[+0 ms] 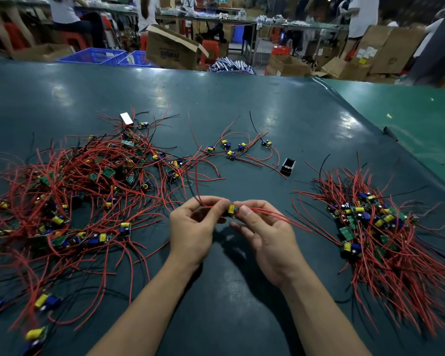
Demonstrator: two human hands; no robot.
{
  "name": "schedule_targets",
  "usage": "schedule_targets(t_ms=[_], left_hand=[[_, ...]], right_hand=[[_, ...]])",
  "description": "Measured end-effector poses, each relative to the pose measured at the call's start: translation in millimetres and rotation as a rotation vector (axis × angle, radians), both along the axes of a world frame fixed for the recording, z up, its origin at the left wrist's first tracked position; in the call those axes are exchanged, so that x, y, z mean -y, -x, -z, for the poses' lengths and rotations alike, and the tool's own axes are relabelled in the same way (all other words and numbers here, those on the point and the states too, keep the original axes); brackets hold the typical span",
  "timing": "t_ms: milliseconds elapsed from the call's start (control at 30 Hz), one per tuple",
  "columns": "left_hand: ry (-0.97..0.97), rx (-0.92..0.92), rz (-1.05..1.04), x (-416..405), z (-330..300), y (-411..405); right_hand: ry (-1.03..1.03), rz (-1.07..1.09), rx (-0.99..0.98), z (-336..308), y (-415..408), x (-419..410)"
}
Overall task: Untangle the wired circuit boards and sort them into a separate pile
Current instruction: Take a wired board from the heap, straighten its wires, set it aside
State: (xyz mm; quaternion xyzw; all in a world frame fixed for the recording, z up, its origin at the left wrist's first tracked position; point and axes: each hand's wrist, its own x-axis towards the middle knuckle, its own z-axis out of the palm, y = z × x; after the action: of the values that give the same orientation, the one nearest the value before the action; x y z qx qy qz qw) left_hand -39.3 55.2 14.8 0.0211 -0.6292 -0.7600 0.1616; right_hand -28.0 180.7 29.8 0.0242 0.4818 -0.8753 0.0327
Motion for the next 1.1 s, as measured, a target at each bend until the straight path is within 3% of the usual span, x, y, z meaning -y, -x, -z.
schedule_targets(t_ms=[333, 467, 633, 933, 1100], left_hand=[[0.073, -0.065, -0.046, -0.7, 2.6, -2.0], [0.046, -0.013, 0.041, -2.0, 2.6, -2.2], [0.164, -0.006, 0.13, -1.6, 3.4, -1.8], [-0.016, 0.129, 0.18, -0.1, -4.9, -3.1], [-0.065, 0.138, 0.126, 4.3, -3.5, -1.5]], right_hand=[[0.03, -0.088, 0.114, -0.3, 1.7, -2.2], [-0.002, 0.004, 0.084, 0.9, 3.3, -5.7], [-0.075, 0.129, 0.021, 1.4, 4.2, -6.3], [-0.069, 0.215, 0.134, -2.0, 4.9, -5.8], [-0.018, 0.084, 0.165, -1.8, 2.4, -0.9]])
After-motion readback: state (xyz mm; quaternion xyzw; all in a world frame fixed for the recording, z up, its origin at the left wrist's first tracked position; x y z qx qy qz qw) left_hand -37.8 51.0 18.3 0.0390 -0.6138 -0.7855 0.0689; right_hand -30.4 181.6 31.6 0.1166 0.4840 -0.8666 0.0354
